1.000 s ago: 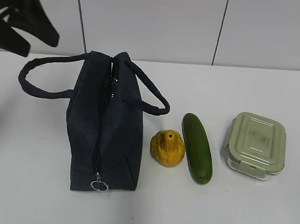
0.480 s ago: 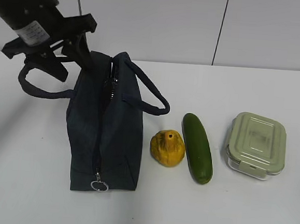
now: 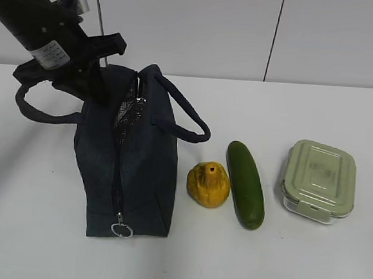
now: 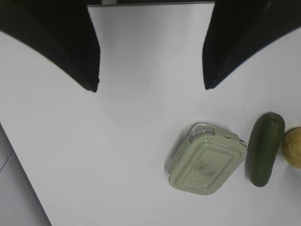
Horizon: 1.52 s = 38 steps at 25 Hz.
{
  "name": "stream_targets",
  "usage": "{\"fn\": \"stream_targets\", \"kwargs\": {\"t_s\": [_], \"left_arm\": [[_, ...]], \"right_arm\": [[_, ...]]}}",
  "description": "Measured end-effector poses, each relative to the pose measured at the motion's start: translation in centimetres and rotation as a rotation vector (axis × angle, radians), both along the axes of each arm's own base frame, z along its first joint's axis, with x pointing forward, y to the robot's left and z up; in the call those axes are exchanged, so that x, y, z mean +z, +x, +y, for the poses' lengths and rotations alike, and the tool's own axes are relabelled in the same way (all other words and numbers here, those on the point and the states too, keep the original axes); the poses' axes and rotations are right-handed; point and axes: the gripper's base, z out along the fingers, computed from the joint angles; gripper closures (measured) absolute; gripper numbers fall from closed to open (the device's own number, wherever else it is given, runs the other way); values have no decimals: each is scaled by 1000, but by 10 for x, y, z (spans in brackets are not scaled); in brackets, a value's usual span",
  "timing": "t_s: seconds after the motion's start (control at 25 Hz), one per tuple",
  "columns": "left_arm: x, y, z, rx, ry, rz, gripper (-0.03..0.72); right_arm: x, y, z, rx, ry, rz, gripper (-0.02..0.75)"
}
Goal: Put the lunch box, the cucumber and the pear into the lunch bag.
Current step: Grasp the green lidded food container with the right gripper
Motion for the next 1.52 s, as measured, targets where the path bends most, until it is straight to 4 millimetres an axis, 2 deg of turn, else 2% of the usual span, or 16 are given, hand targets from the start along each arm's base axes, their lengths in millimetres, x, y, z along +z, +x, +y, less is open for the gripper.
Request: {"fn": "stream_targets", "kwargs": {"t_s": [0.04, 0.12, 0.8, 0.92, 1.2, 1.52], "left_arm": [[0, 0, 0, -1, 0, -1, 652], [0, 0, 0, -2, 1, -2, 680], [0, 1, 0, -4, -2, -3, 683], [0, 1, 0, -4, -2, -3, 683], [0, 1, 0, -4, -2, -3, 683], [0, 1, 0, -4, -2, -3, 683]], "right_arm": [[0, 0, 0, 0, 0, 0, 232], [0, 0, 0, 0, 0, 0, 232], [1, 0, 0, -21, 30, -3, 232], [1, 11, 2, -21, 43, 69, 232], [0, 51, 6, -18, 28, 282, 232], [1, 101, 19, 38, 99, 295, 232]]}}
